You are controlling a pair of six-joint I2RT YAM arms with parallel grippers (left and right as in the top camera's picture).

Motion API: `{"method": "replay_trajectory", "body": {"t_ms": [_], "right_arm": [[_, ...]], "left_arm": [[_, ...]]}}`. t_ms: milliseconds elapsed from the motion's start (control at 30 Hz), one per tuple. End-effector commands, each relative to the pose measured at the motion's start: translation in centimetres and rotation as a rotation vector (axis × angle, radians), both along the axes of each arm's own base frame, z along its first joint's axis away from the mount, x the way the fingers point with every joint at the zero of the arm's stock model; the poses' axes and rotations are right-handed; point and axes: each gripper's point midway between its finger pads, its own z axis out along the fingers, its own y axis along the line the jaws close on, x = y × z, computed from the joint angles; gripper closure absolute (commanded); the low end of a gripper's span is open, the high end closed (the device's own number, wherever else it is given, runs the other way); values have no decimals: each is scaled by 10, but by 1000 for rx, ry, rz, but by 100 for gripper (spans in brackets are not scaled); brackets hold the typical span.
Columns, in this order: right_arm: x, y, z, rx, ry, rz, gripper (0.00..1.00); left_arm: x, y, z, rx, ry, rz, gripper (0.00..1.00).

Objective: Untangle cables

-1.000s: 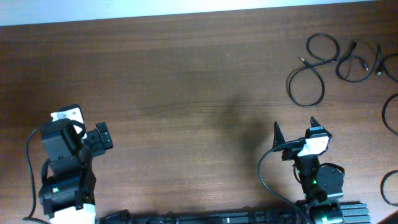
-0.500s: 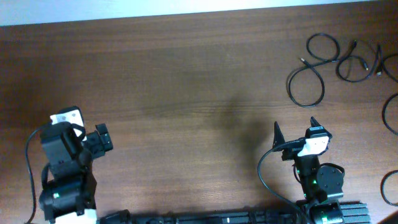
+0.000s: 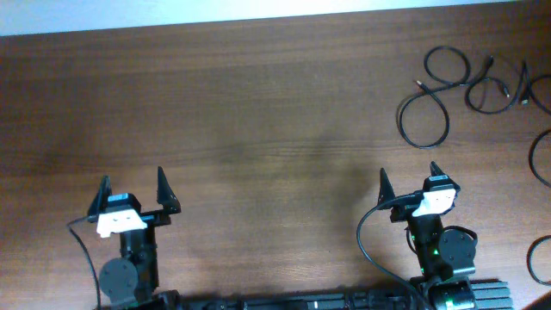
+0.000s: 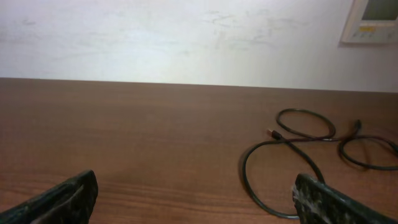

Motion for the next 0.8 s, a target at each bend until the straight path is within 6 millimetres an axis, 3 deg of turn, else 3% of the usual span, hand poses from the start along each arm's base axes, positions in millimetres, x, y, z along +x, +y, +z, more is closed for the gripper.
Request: {"method": "replay_trajectory", "body": {"t_ms": [0, 33, 133, 767], "right_arm": [[0, -3, -2, -1, 3, -17, 1], [0, -3, -2, -1, 3, -16, 1], [0, -3, -2, -1, 3, -16, 1], [0, -3, -2, -1, 3, -16, 1]], "left_arm": [[-7, -6, -9, -1, -57, -26, 1], [-8, -6, -11, 4, -48, -22, 1], [-6, -4, -65, -47, 165, -11, 1], [-6, -4, -64, 10, 171, -12, 1]]}}
